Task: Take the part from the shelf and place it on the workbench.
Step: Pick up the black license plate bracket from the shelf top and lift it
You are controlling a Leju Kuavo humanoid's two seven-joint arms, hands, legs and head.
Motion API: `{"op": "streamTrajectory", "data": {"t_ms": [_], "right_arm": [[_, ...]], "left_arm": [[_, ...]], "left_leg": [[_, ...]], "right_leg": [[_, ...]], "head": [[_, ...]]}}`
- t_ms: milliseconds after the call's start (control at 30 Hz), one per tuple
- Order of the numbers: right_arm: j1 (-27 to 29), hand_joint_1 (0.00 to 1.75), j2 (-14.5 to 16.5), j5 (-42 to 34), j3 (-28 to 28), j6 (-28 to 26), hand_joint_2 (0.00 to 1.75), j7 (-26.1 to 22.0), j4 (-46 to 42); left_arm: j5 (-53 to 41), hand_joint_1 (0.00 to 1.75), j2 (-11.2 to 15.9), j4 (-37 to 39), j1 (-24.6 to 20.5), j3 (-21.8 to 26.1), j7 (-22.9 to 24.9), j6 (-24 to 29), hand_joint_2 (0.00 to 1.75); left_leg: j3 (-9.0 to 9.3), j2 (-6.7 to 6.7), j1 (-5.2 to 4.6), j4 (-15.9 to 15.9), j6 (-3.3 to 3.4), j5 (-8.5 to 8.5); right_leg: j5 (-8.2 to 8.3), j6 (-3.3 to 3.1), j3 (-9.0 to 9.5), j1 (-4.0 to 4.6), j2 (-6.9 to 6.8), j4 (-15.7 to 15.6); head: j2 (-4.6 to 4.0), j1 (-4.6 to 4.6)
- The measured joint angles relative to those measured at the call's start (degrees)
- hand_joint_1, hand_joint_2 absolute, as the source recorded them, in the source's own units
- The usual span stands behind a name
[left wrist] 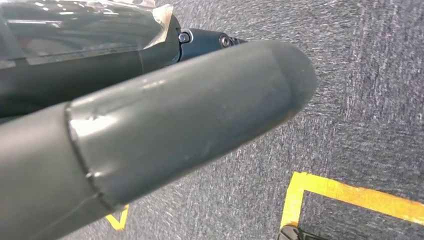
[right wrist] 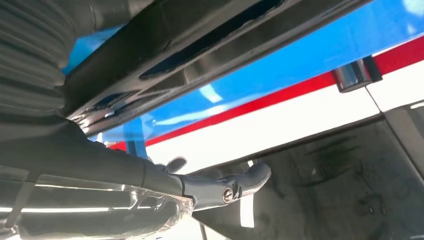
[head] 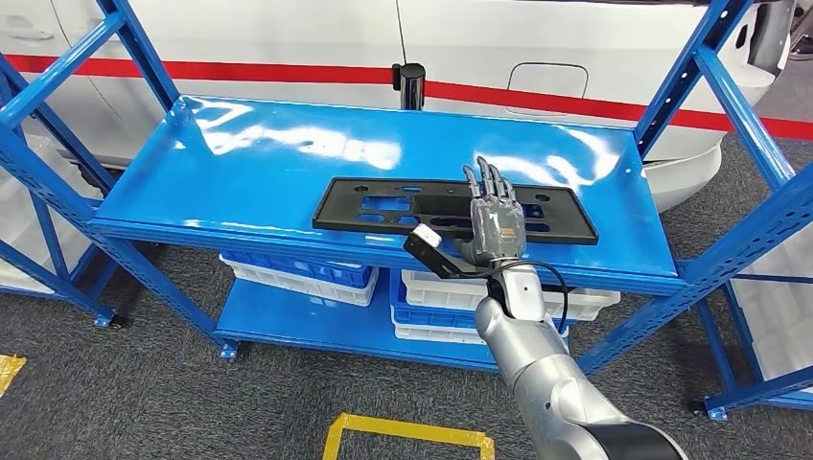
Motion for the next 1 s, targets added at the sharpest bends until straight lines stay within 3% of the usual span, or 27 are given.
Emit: {"op": "streamTrajectory", "data": {"t_ms": [33,67,167,200,867,1000], "right_arm": [[0.41,1.75,-0.01,0.53,0.01,-0.01,1.75,0.27,-1.00],[0.86,1.75,-0.01,1.06,0.02,-0.01,1.31,0.54,-2.13],[1.76,1.75,0.14,2.26,0.22,-0.01,1.31,1.57,-4.56],[1.91,1.75,0.24,2.46,0.41,0.00,1.75,1.91,-5.00],[2.91,1.75,0.27,0.57,1.82,-0.02,1.75,0.58,-7.04],[3.31,1.75,0.24,-2.31,1.85,0.00,1.75,-3.03,-7.12]], "left_arm": [[-0.42,0.00,0.00,0.00,0.01,-0.26,0.31,-0.08,0.00],[-0.74,0.00,0.00,0.00,0.02,-0.52,0.64,-0.12,0.00],[-1.09,0.00,-0.03,0.00,0.03,-0.98,1.40,-0.15,0.00],[-1.17,0.00,-0.04,0.00,0.03,-1.04,1.56,-0.14,0.00],[-2.51,0.00,-0.45,-0.01,0.10,-1.76,0.44,-1.67,0.00],[-0.47,0.00,-0.73,-0.04,0.10,-0.71,-2.78,-1.89,1.75]], "left_leg": [[0.00,0.00,0.00,0.00,0.00,0.00],[-0.01,0.00,0.00,0.00,0.00,0.00],[-0.02,0.00,0.00,0.00,0.00,0.00],[-0.02,0.00,0.00,0.00,0.00,0.00],[0.12,-0.01,0.00,0.00,0.00,-0.01],[0.17,0.00,0.00,0.00,0.00,-0.01]], "right_leg": [[0.00,0.00,0.00,0.00,0.00,0.00],[0.00,0.00,0.00,0.00,0.00,0.00],[0.00,0.00,0.01,0.00,0.01,0.00],[0.00,0.00,0.00,0.00,0.01,0.00],[0.00,0.00,0.15,0.00,0.00,-0.01],[0.00,0.00,0.20,-0.01,0.00,-0.01]], "head": [[0.00,0.00],[0.00,0.01],[0.00,0.01],[-0.01,0.00],[-0.01,0.01],[-0.01,0.01]]}}
